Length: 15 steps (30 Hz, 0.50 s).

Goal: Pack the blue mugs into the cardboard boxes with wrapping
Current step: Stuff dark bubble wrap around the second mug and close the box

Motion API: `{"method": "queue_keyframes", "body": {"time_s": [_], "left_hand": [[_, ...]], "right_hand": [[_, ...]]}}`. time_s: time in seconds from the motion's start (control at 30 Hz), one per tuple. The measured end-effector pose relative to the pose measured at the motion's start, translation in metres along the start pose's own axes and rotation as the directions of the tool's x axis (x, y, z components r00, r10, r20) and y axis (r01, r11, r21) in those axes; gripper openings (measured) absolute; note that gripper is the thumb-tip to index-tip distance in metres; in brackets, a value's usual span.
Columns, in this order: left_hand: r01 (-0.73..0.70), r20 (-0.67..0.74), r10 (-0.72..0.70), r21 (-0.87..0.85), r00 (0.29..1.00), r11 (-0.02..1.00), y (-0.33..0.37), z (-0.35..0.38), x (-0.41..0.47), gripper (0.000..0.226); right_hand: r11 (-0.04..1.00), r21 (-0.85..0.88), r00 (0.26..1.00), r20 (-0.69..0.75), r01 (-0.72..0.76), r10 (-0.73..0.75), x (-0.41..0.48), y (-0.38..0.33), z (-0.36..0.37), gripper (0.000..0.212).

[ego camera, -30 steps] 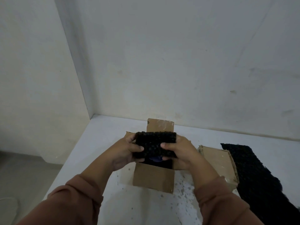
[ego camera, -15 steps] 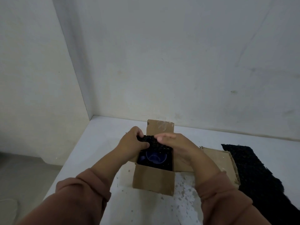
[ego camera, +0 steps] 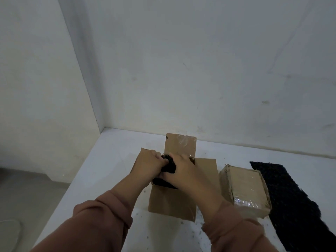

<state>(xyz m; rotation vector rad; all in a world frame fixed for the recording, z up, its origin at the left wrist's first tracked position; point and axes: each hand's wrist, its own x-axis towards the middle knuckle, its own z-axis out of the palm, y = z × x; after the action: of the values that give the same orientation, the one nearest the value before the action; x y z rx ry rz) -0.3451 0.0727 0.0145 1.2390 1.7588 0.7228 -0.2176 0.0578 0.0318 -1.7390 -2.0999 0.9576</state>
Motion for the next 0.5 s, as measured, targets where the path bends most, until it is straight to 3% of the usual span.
{"method": "queue_keyframes", "body": {"time_s": [0.1, 0.17, 0.23, 0.33, 0.5], "left_hand": [[0.007, 0.073, -0.007, -0.011, 0.997, 1.000, -0.006, 0.000, -0.002, 0.008], [-0.021, 0.024, 0.020, 0.062, 1.000, 0.998, -0.008, -0.004, -0.002, 0.011], [-0.021, -0.030, 0.025, 0.151, 0.999, 0.988, -0.011, -0.010, -0.001, 0.012], [0.034, -0.001, -0.035, 0.242, 0.999, 0.970, -0.019, -0.011, 0.003, 0.041], [0.012, 0.075, -0.035, 0.289, 0.997, 0.957, -0.022, -0.010, 0.009, 0.035]], "right_hand": [[0.999, -0.005, 0.998, -0.040, -0.054, 0.054, 0.002, 0.006, 0.007, 0.053], [0.992, 0.042, 0.989, -0.086, -0.117, 0.120, 0.005, 0.011, 0.007, 0.047], [0.942, 0.259, 0.963, -0.103, -0.215, 0.248, 0.009, 0.017, 0.007, 0.043], [0.817, 0.500, 0.915, -0.109, -0.288, 0.389, 0.018, 0.014, 0.008, 0.034], [0.878, 0.416, 0.912, -0.220, -0.234, 0.347, 0.037, 0.003, 0.027, 0.024]]}}
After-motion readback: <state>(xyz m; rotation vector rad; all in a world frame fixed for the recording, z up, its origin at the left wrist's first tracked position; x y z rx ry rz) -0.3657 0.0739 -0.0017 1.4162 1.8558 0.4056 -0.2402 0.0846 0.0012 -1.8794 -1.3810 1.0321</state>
